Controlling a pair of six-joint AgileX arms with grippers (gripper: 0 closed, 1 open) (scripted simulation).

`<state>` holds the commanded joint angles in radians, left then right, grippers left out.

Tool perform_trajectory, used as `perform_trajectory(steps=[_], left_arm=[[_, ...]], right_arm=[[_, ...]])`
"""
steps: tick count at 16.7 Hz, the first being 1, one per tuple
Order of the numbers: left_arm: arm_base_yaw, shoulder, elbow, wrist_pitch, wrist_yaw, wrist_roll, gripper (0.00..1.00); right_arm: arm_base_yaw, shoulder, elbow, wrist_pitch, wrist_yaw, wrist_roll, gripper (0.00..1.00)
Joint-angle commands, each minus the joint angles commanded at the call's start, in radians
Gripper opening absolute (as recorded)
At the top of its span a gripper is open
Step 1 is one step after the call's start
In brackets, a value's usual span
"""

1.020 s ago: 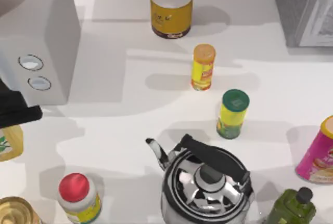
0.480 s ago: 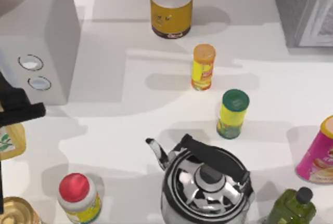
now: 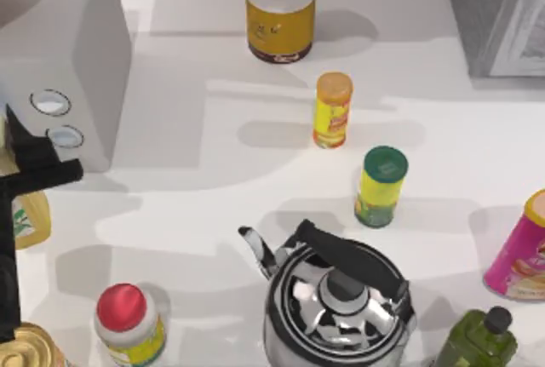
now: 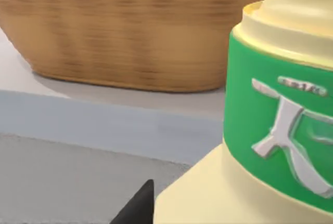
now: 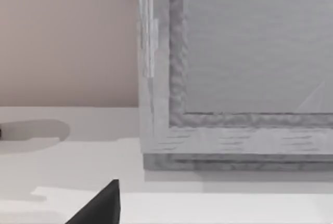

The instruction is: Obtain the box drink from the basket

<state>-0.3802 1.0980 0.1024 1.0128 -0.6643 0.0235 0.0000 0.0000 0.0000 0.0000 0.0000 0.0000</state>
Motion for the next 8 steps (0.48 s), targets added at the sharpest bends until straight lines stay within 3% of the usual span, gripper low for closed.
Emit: perform_trajectory(steps=[8], left_arm=[[0.081, 0.311, -0.016, 0.331, 0.09, 0.0, 0.0]], right_arm=[[0.0, 0.0, 0.0, 0.0, 0.0, 0.0, 1.0]])
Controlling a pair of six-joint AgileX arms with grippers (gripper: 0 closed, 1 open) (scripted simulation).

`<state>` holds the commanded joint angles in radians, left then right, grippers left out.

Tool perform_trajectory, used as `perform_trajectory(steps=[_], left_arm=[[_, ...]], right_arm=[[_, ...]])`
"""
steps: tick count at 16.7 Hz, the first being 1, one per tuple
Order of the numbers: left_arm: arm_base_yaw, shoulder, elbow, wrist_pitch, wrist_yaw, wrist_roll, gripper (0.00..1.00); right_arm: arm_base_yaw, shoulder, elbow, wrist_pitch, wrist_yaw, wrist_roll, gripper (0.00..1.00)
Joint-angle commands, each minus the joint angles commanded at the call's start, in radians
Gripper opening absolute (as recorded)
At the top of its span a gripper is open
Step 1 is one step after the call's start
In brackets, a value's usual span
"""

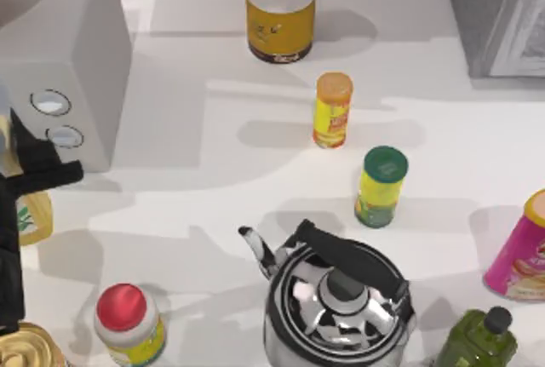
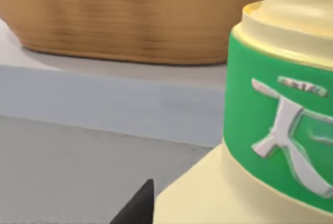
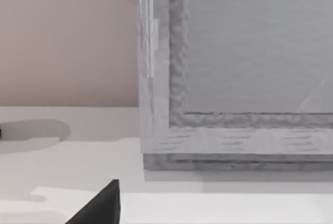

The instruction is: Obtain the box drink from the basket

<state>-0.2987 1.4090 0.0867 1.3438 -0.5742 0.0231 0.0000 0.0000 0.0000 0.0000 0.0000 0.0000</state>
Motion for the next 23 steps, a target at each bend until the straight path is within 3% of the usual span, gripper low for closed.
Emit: perform_trajectory(steps=[5, 18, 23], left_arm=[[0.002, 0.008, 0.0, 0.008, 0.002, 0.0, 0.0], [0.002, 0.008, 0.0, 0.008, 0.002, 0.0, 0.98], [0.002, 0.008, 0.0, 0.008, 0.002, 0.0, 1.0]], right_arm=[[0.0, 0.0, 0.0, 0.0, 0.0, 0.0, 1.0], [0.0, 0.0, 0.0, 0.0, 0.0, 0.0, 1.0], [0.0, 0.0, 0.0, 0.0, 0.0, 0.0, 1.0]])
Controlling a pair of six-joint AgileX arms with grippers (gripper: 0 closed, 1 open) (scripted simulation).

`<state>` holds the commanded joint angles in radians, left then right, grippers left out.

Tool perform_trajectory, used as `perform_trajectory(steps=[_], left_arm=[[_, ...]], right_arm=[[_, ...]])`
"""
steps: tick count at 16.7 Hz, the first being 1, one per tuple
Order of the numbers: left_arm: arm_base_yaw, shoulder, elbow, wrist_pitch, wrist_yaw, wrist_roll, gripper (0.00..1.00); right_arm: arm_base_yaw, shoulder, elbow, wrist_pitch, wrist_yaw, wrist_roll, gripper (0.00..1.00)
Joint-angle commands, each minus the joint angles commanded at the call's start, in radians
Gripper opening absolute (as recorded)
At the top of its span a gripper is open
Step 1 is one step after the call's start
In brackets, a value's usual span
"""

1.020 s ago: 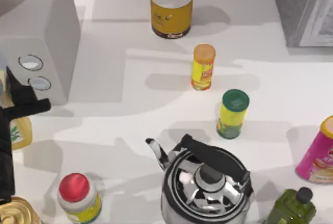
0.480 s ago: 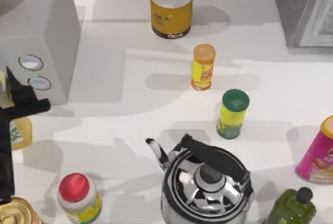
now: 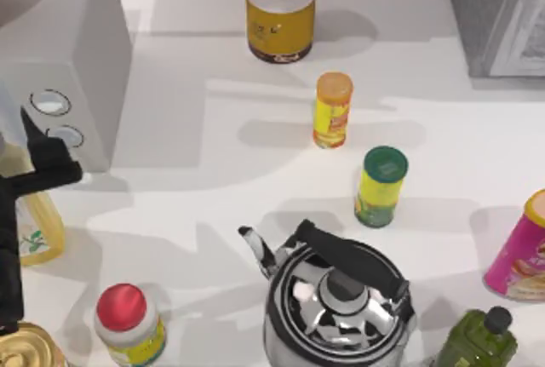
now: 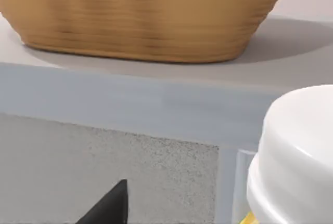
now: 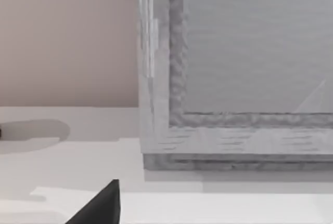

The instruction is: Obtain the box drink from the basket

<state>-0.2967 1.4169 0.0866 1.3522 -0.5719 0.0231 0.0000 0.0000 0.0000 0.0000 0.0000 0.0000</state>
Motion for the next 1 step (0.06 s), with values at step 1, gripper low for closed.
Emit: perform_trajectory(steps=[1], left_arm=[[0.0, 0.0, 0.0, 0.0, 0.0, 0.0, 1.0]], right_arm=[[0.0, 0.0, 0.0, 0.0, 0.0, 0.0, 1.0]])
